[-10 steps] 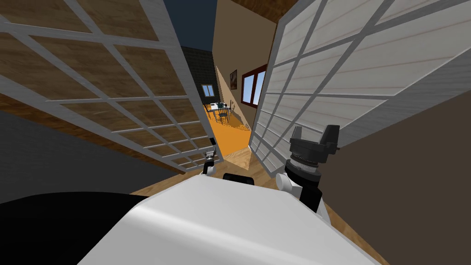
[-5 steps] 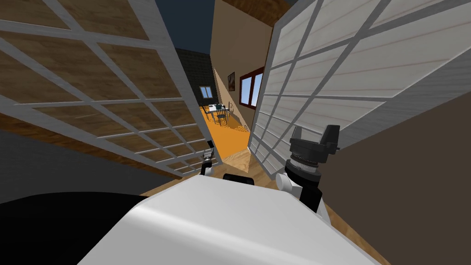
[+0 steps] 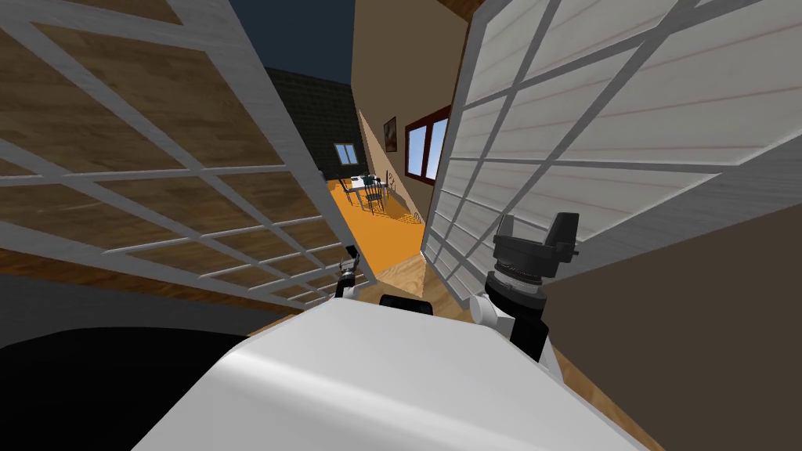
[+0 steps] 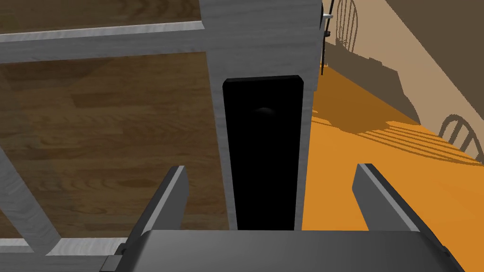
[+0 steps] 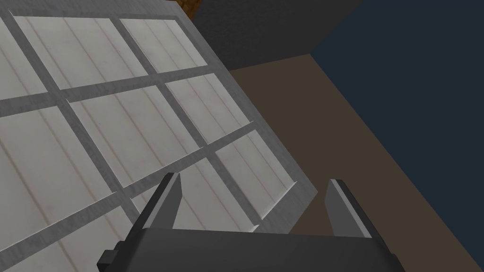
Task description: Pull the door open
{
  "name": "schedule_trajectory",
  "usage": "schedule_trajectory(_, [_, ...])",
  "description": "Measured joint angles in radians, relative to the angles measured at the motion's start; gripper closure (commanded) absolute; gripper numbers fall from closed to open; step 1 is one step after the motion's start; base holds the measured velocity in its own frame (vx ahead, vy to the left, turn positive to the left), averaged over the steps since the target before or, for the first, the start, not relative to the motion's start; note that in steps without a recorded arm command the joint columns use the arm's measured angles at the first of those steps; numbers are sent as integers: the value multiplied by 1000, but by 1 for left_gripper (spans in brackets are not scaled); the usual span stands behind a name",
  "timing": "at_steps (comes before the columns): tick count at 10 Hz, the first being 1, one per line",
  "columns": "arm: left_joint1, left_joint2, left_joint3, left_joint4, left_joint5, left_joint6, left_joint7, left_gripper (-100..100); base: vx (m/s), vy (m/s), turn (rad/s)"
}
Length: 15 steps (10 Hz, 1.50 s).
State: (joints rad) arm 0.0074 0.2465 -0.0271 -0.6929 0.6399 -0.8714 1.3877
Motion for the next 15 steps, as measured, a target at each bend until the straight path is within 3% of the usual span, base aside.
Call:
schedule_trajectory(2, [22,33,4,-5,7,-2,32,-100,143,13,-46])
schedule_trajectory(3, [23,35,4,-6,8,-2,35,100,-13,-2,12])
schedule_trajectory(9, [23,33,3,-3,7,0,31,100,-34,3,-10])
schedule_trajectory(15, [36,59,-65,-19,-29,-3,87,100,-221,11,-86])
